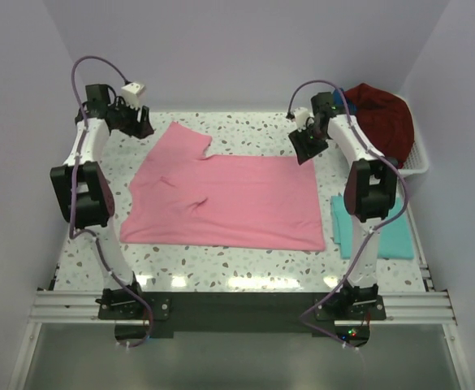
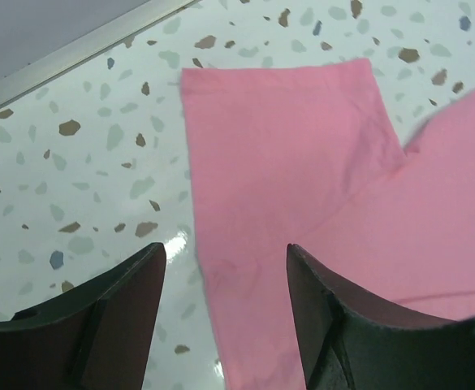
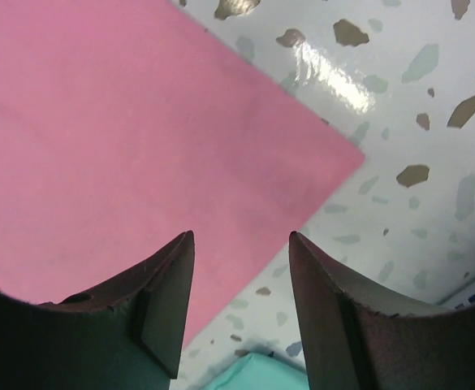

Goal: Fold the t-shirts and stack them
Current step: Fold the tshirt

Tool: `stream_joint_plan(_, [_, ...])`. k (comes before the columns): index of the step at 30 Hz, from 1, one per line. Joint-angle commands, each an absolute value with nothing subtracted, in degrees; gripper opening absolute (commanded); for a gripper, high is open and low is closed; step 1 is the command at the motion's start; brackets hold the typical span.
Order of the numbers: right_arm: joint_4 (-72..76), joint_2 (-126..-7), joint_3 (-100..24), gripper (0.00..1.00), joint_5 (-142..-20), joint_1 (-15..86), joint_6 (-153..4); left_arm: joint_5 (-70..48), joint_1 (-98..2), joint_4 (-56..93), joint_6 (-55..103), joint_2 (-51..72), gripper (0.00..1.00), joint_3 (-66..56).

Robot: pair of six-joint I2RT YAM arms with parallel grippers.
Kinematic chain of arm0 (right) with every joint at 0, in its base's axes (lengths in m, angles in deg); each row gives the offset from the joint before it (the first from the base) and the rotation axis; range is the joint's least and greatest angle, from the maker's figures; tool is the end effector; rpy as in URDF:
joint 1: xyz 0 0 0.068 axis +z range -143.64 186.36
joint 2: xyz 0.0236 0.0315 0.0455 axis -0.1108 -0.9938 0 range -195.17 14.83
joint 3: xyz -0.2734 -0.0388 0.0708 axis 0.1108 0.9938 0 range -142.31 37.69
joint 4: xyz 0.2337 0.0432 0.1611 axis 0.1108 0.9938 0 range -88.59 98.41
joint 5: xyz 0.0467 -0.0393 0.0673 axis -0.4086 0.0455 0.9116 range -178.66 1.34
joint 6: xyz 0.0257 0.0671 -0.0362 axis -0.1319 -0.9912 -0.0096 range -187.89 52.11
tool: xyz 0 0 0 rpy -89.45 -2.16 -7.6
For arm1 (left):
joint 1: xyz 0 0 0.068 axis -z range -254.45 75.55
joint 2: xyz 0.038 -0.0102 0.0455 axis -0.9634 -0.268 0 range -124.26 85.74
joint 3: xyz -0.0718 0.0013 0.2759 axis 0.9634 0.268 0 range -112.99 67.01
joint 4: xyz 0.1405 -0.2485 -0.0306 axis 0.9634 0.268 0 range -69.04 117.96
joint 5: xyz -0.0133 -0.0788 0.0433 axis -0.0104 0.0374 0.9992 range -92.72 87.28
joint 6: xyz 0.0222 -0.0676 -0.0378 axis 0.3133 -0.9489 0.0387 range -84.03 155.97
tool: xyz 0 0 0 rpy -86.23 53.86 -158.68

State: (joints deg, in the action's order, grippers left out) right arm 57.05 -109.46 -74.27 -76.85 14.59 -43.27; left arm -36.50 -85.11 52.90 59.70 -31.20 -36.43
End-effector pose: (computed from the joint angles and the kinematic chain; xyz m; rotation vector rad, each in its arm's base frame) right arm 0.5006 0.0868 0.2110 -0.8233 2.5988 0.2035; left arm 0.5148 0.0573 0.2609 0.5254 2.1676 -0.3740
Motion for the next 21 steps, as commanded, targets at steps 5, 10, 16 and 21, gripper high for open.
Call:
stream_joint_plan(5, [49.05, -116.91, -82.53, 0.51, -84.87, 14.53, -43.38, -33.66, -83.51, 42.67, 47.93, -43.17, 0.66, -48.12])
stream_joint_plan(10, [46.76, -119.73, -83.42, 0.49, -87.69, 14.36, -41.7, -31.21, -82.19, 41.27, 48.1, -46.7, 0.66, -49.71])
stream_joint_plan(16, [46.33, -122.1, -82.45, 0.47, -87.6, 13.83, -40.2, -29.36, -80.96, 41.53, 48.54, -50.13, 0.67, -51.38])
stream_joint_plan(21, [45.35, -123.68, -81.4, 0.44, -86.56, 13.13, -40.03, -28.21, -80.26, 41.53, 48.98, -51.71, 0.68, -52.08])
